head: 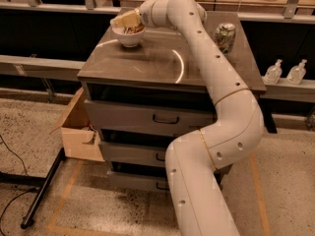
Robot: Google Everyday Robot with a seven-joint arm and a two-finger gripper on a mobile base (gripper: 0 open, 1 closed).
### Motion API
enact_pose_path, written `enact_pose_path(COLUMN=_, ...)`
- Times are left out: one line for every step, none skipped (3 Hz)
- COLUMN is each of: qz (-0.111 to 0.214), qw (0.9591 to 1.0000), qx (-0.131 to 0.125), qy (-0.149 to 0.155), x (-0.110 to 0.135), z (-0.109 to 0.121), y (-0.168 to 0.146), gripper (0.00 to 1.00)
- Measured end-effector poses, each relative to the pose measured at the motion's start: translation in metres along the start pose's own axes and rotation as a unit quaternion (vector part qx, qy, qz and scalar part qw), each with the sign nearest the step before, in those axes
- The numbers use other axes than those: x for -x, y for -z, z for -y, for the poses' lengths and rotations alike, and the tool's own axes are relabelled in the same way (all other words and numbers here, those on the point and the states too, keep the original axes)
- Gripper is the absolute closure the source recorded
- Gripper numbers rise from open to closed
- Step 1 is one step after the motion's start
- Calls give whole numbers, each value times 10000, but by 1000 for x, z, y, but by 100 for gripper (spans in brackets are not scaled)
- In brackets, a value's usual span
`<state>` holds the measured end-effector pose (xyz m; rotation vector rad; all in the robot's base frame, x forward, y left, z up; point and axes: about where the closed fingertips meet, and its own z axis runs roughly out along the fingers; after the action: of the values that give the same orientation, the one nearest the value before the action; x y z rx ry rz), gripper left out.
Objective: Place orange can into white bowl
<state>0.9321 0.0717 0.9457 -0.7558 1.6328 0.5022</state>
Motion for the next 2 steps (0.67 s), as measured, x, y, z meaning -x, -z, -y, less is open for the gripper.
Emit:
enact_pose_path(qz=31, qw=9999, qx=-144, qy=89, x=15, z=10, y=26, gripper=0)
enact_pose_path(qz=35, qw=9991, qx=-397, qy=168, x=30, z=23, y=66, gripper=0)
